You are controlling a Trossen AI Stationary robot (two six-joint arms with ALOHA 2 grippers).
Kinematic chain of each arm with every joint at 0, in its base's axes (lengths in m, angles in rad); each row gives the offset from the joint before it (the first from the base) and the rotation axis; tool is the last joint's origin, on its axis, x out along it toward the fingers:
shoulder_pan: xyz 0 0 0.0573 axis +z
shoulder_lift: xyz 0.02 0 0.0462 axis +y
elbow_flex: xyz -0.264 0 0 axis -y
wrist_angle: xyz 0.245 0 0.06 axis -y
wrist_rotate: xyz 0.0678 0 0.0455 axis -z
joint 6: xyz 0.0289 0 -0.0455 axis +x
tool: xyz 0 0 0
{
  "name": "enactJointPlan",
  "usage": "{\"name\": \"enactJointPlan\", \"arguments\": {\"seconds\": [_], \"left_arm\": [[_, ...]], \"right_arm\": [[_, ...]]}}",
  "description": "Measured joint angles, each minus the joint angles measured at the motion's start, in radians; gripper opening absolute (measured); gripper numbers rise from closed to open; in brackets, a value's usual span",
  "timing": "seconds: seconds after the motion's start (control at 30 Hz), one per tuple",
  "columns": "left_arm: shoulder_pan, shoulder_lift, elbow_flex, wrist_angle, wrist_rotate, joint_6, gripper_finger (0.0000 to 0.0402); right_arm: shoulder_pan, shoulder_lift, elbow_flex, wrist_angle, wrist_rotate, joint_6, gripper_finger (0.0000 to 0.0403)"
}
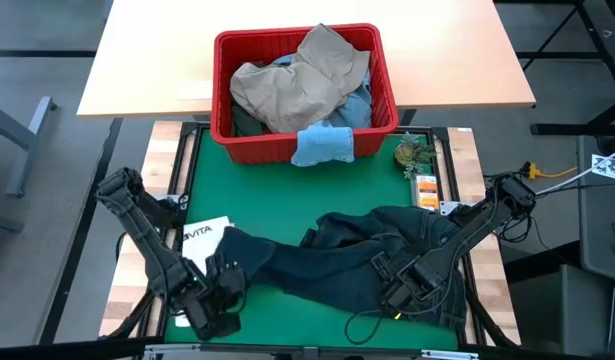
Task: Fold Laundry from Bin
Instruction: Fold the dark blue pants
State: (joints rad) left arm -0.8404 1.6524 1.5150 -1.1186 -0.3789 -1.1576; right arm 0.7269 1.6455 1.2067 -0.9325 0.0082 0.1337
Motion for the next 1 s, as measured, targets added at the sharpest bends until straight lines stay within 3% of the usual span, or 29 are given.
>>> {"name": "enactJointPlan", "arguments": {"seconds": [0.2,0.53,0.7,0.77,0.87,1.0], "left_arm": [[-0.002,0.000,-0.024,0.067,-0.030,0.046,0.0091],[0.091,0.000,-0.024,0.147,-0.050,0.157,0.0169],[0.159,0.000,-0.024,0.209,-0.254,0.271,0.0183],[0.207,0.000,-0.024,0.212,-0.292,0.314,0.0183],[0.302,0.011,-0.024,0.224,-0.258,0.378,0.0180],[0.430,0.053,-0.024,0.259,-0.114,0.503,0.0176]], "right_arm": [[0.000,0.000,0.000,0.000,0.000,0.000,0.0188],[0.000,0.000,0.000,0.000,0.000,0.000,0.0188],[0.000,0.000,0.000,0.000,0.000,0.000,0.0188],[0.000,0.000,0.000,0.000,0.000,0.000,0.0188],[0.000,0.000,0.000,0.000,0.000,0.000,0.0188],[-0.001,0.000,0.000,0.000,0.012,-0.004,0.0188]]}}
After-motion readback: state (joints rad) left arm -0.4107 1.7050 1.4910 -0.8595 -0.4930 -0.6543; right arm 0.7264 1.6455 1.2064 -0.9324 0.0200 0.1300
